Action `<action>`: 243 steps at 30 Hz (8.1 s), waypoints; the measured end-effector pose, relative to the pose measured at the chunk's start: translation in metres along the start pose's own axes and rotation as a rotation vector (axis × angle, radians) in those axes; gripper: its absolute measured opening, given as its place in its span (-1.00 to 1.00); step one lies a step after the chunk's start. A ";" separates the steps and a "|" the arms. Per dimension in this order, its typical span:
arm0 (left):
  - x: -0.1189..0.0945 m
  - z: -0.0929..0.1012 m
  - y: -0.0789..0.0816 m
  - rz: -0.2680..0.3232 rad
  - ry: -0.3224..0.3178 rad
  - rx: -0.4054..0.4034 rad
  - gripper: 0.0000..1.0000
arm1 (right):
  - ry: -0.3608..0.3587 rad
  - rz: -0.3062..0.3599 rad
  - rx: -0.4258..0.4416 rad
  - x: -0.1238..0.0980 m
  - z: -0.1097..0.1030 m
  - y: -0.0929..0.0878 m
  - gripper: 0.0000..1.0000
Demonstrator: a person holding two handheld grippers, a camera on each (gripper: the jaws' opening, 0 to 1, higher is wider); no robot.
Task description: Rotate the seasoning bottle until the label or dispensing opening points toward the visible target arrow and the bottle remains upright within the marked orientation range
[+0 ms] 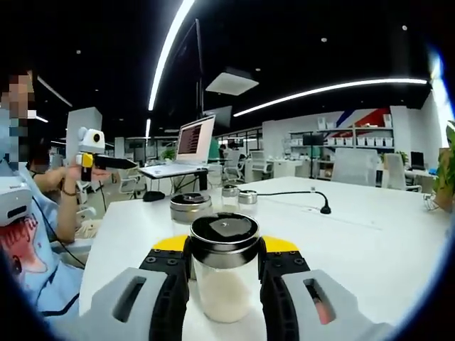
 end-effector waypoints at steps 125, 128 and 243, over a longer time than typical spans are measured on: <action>-0.001 -0.005 -0.004 -0.042 0.013 0.030 0.82 | -0.898 0.103 -0.077 0.021 -0.034 0.011 -0.25; -0.001 -0.006 -0.004 -0.041 0.018 0.026 0.82 | -0.891 0.105 -0.079 0.020 -0.033 0.011 -0.25; 0.004 0.007 -0.007 -0.056 -0.022 0.018 0.82 | 0.033 -0.022 -0.036 0.003 -0.002 0.003 -0.26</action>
Point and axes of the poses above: the point that each gripper's makers call its tool centre point, and the gripper's own axes: x roughly forward along the fingers, z roughly to its right, y roughly out of its top, the point moved 6 cm from there along -x, roughly backward along the fingers, and after that the axes turned 3 degrees about y, right-handed, at the moved point
